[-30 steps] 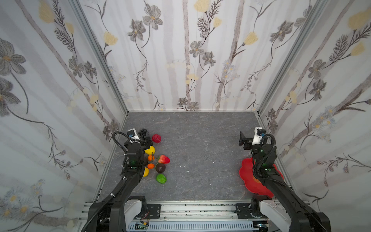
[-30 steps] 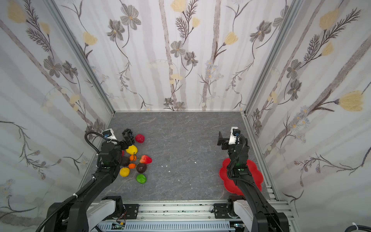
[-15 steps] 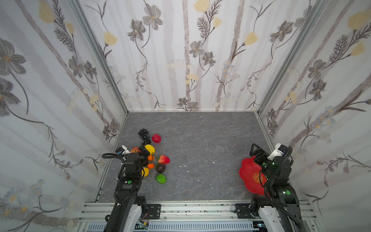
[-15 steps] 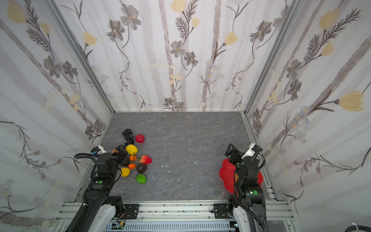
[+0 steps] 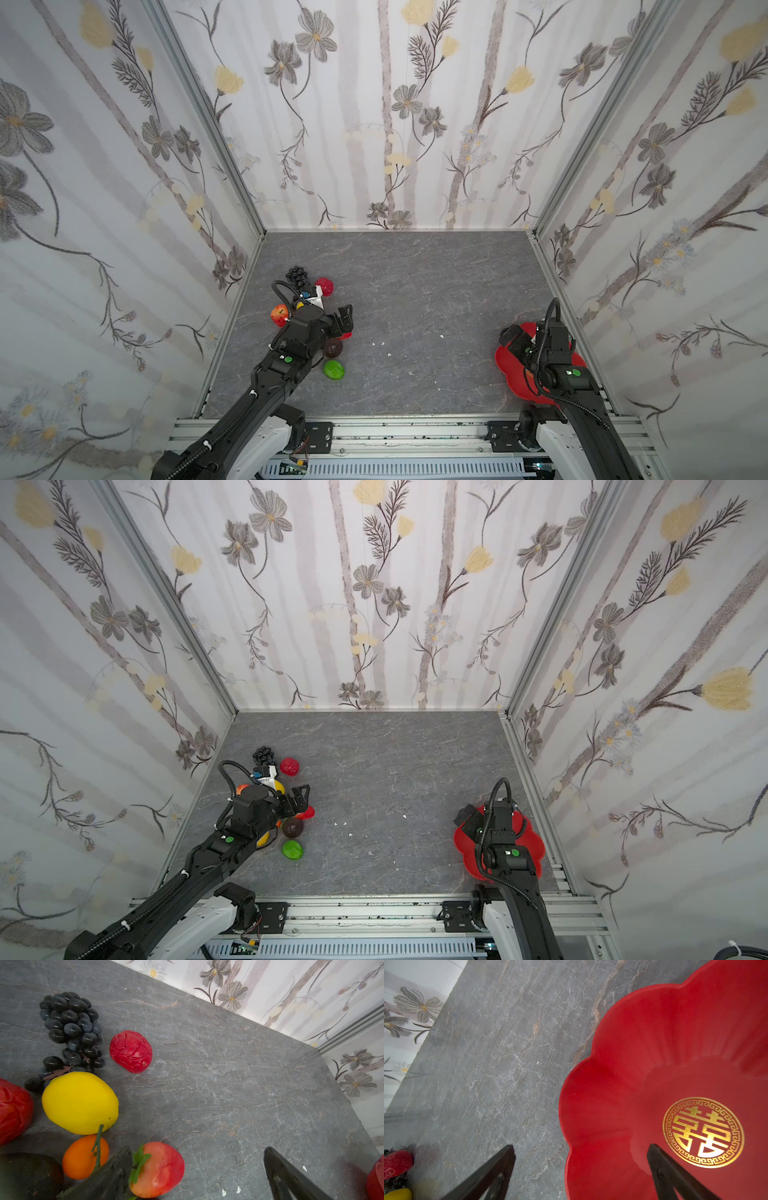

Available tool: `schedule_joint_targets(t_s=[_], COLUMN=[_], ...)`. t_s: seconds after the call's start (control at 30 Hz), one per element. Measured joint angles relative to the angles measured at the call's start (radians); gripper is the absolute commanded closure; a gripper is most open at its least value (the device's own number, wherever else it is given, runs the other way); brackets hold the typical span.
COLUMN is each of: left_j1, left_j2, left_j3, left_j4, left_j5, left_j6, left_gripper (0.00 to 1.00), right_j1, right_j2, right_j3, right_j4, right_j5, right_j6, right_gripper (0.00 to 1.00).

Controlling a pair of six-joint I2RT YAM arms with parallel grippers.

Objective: Arrange fruit in a fruit bowl
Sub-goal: Move the fruit bowl to the center of the table.

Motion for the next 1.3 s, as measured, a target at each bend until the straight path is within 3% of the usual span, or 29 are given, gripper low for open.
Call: schedule_joint_targets(t_s=[0.27, 0.5, 0.77, 1.03, 1.17, 1.3], left_j1=[-0.003, -0.003, -0.003, -0.003, -0.003, -0.003], left_j2=[-0.056, -0.111, -0.129, -0.127, -0.120, -0.097], left_j3=[-0.035, -0.065, -0.074, -0.080, -0.082, -0.085], left_j4=[0.009, 0.019, 0.027, 0.030, 0.034, 0.035], left_j5=[-0.002, -0.020, -0.036, -0.050, -0.054, -0.053], left_j6=[0.046, 0.048, 0.046, 0.042, 0.042, 0.042], left_gripper=[0.00, 0.00, 0.00, 0.00, 0.00, 0.00], right_j1=[0.092, 0.233, 0.451, 0.671, 0.730, 0.739], right_j2=[0.206, 0.328, 0.528, 0.797, 0.876, 0.861], right_j3=[-0.005, 0.055, 0.192, 0.429, 0.539, 0.583], right_j4=[0.151, 0.251, 0.327, 0.352, 0.343, 0.332], right_j5=[-0.054, -0.062, -0.043, -0.032, -0.038, -0.026], right_j6=[0.034, 0.039, 0.076, 0.121, 0.126, 0.101], right_gripper=[0.01, 0.01, 0.01, 0.01, 0.01, 0.01])
